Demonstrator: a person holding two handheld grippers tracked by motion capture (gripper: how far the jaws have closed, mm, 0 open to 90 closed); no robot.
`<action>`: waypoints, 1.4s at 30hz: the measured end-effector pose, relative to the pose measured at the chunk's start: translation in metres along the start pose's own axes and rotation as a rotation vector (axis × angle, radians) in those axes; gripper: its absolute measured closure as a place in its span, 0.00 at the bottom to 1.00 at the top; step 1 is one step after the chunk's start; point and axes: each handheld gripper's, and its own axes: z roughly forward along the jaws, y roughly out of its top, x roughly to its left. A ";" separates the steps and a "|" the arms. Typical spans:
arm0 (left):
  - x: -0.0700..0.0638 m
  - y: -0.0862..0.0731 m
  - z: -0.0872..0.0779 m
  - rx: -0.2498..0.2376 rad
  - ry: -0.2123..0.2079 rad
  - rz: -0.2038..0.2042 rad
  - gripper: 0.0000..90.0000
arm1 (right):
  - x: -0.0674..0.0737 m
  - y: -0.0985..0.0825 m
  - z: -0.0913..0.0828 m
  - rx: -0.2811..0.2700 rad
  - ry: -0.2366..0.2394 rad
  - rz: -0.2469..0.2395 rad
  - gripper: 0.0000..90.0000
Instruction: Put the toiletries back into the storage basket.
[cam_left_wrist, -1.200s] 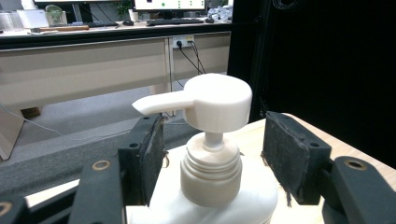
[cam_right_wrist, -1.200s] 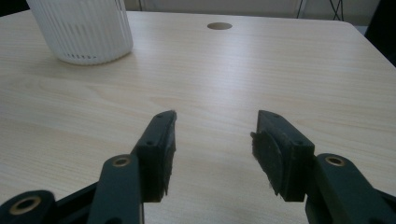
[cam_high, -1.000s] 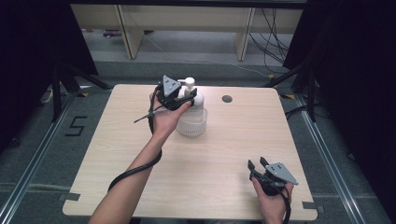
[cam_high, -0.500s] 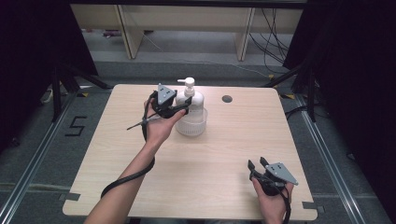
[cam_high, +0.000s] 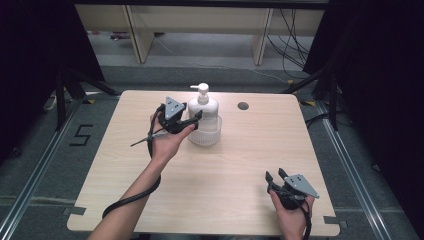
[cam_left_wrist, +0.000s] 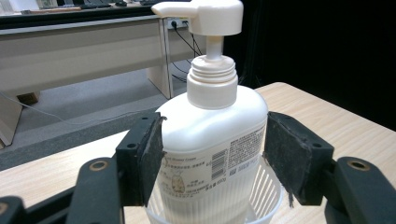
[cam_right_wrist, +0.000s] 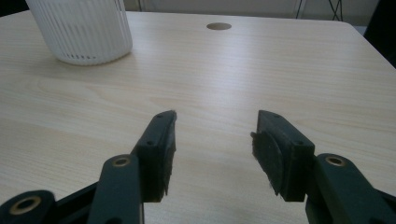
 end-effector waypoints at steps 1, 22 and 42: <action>0.000 -0.001 -0.003 -0.001 0.000 -0.001 0.41 | 0.000 0.000 0.000 0.000 0.000 0.000 0.54; 0.005 -0.034 -0.043 0.018 -0.007 0.017 0.41 | 0.000 0.000 0.000 0.000 -0.001 0.002 0.54; 0.007 -0.088 -0.075 0.021 0.001 -0.009 0.41 | 0.000 0.000 0.001 -0.003 -0.014 -0.013 0.54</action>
